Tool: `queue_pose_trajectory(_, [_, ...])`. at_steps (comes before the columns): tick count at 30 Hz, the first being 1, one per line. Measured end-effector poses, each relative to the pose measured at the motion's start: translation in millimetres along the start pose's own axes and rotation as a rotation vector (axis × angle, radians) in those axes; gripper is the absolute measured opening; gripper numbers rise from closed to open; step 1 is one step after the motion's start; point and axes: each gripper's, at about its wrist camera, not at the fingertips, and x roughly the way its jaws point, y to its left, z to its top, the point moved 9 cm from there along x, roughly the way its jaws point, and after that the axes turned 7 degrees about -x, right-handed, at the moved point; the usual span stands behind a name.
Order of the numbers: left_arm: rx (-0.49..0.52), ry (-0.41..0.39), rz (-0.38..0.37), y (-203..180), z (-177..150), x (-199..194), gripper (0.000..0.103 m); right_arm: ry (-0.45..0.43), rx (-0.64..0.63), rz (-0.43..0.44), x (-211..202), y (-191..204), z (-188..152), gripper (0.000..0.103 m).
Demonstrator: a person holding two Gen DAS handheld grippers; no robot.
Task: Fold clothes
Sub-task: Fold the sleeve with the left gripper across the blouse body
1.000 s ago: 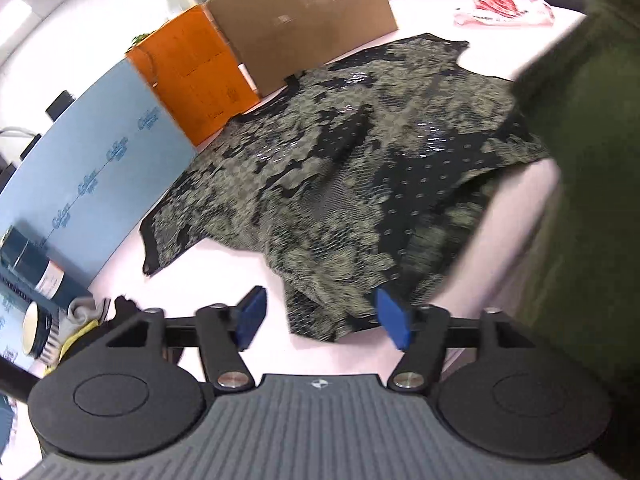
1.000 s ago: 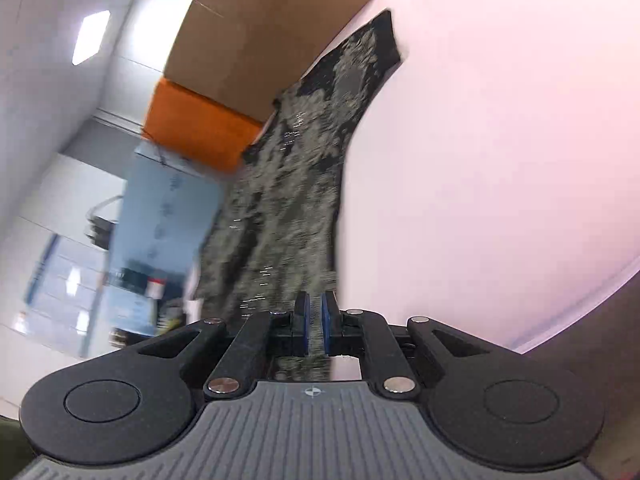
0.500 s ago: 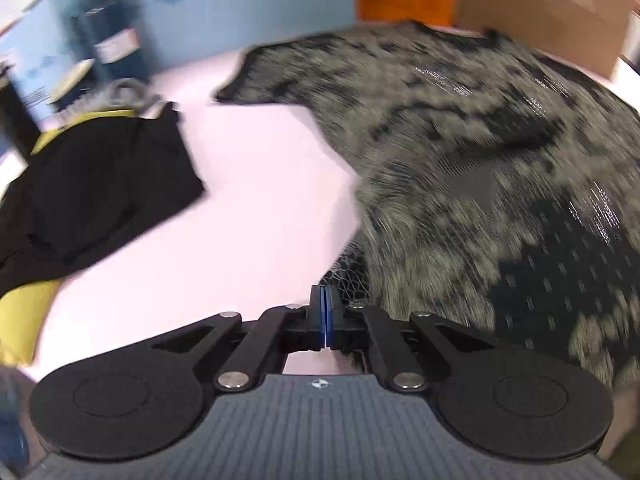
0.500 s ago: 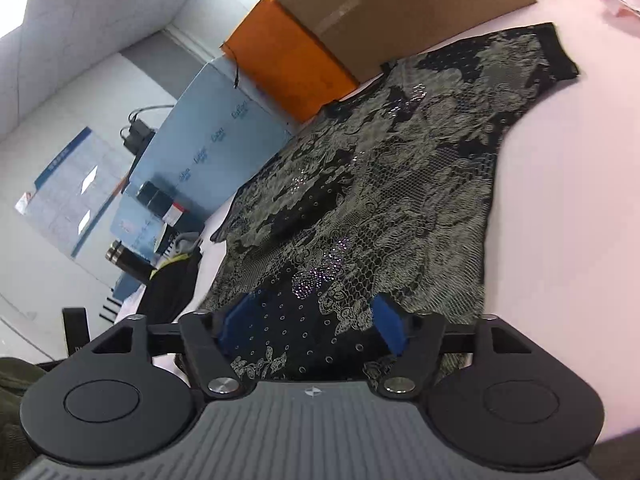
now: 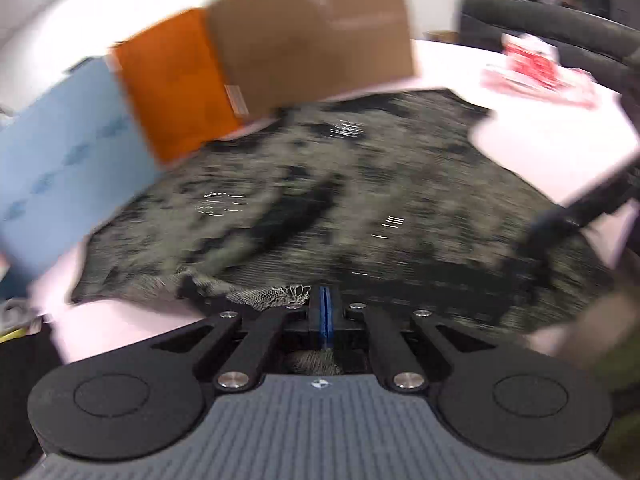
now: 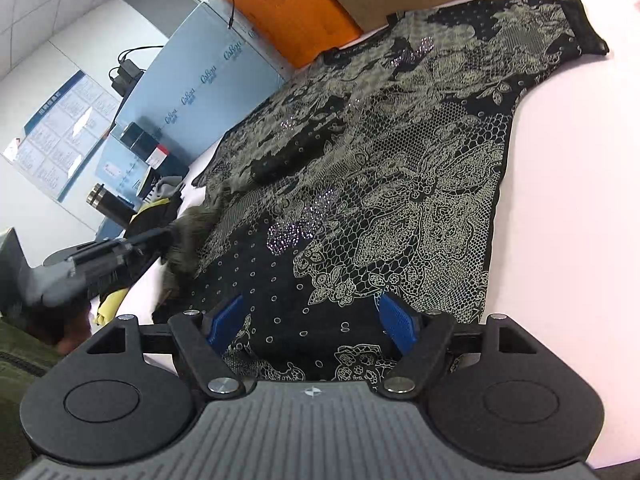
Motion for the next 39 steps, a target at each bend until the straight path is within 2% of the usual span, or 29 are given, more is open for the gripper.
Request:
queue_pose_trajectory(5, [-0.020,0.100,-0.021,-2,-13,12,0.005,0.013,0.002,0.022,0,-1,0,0.072])
queue_pose_trajectory(7, [-0.041,0.118,-0.024,-3,-17,15,0.028,0.017,0.003,0.032,-1,-2,0,0.072])
queue_pose_trajectory(8, [-0.052,0.119,-0.013,-1,-18,16,0.046,0.020,0.003,0.037,-1,-2,0,0.072])
queue_pose_trajectory(9, [-0.059,0.114,0.001,0,-19,18,0.053,0.022,0.004,0.042,-1,-2,0,0.072])
queue_pose_trajectory(16, [-0.135,0.114,0.081,13,-20,27,0.054,0.027,0.005,0.077,-2,-5,0,0.073])
queue_pose_trajectory(17, [-0.132,0.116,0.111,15,-19,30,0.054,0.026,0.005,0.082,-3,-5,0,0.073])
queue_pose_trajectory(20, [-0.137,0.108,0.210,27,-17,33,0.041,0.032,-0.001,0.094,-3,-5,0,0.073])
queue_pose_trajectory(24, [-0.248,0.105,0.276,57,-21,25,0.041,0.052,-0.025,0.099,-2,-4,0,0.073])
queue_pose_trajectory(26, [-0.236,0.111,0.275,62,-27,21,0.044,0.057,-0.028,0.103,-2,-4,0,0.073])
queue_pose_trajectory(28, [-0.224,0.118,0.273,67,-33,18,0.051,0.062,-0.031,0.107,-1,-5,0,0.073])
queue_pose_trajectory(30, [-0.211,0.125,0.272,72,-38,14,0.061,0.066,-0.032,0.112,-1,-5,0,0.073])
queue_pose_trajectory(31, [-0.204,0.129,0.271,74,-41,12,0.062,0.068,-0.033,0.114,-1,-5,0,0.073])
queue_pose_trajectory(34, [-0.185,0.139,0.268,81,-50,7,0.062,0.072,-0.036,0.118,-1,-5,0,0.073])
queue_pose_trajectory(37, [-0.166,0.149,0.266,89,-59,1,0.051,0.070,-0.034,0.122,-1,-6,-1,0.073])
queue_pose_trajectory(39, [-0.138,0.145,0.265,89,-61,2,0.050,0.070,-0.033,0.124,-2,-6,-1,0.073])
